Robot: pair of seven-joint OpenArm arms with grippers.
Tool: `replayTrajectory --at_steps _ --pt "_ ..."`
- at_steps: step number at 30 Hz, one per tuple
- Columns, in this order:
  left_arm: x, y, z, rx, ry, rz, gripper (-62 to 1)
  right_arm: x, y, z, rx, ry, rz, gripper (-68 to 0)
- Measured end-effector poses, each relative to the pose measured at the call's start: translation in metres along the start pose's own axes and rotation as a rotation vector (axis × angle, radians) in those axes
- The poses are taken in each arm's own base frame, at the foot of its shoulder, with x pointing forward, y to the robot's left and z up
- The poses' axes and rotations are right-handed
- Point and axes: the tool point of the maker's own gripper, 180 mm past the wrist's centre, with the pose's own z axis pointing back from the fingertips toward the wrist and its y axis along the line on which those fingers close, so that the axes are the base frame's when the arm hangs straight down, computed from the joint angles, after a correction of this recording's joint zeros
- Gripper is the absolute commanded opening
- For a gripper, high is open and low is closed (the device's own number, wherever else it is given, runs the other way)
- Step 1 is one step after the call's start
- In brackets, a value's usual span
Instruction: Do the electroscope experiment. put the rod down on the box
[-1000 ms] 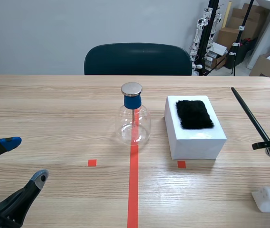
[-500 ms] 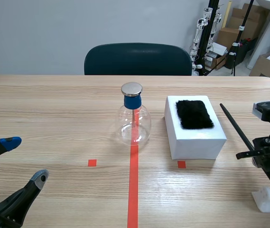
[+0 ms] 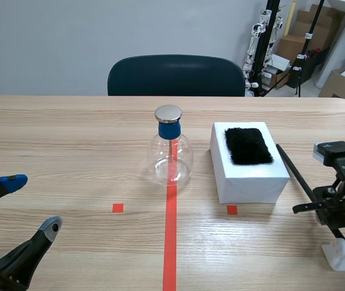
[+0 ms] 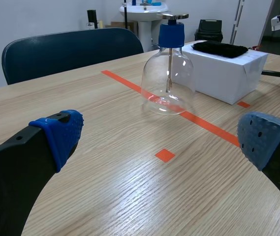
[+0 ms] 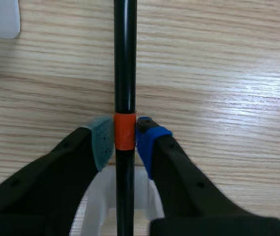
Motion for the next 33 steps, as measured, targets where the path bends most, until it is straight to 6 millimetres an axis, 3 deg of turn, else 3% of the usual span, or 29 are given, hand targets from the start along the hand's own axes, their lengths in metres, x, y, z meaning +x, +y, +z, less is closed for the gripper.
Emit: replayTrajectory --at_steps 16,23,29,33 --pt "0.000 0.000 0.000 0.000 0.000 0.000 1.4 0.013 -0.012 0.001 -0.061 -0.075 -0.077 -12.2" --pt "0.000 0.000 0.000 0.000 0.000 0.000 1.4 0.036 -0.010 0.021 -0.066 -0.194 -0.018 -5.6" --pt "0.000 0.000 0.000 0.000 0.000 0.000 1.4 0.049 -0.011 0.042 -0.079 -0.352 0.062 -5.4" --pt "0.000 0.000 0.000 0.000 0.000 0.000 1.4 0.065 -0.020 0.063 -0.120 -0.547 0.125 -5.4"
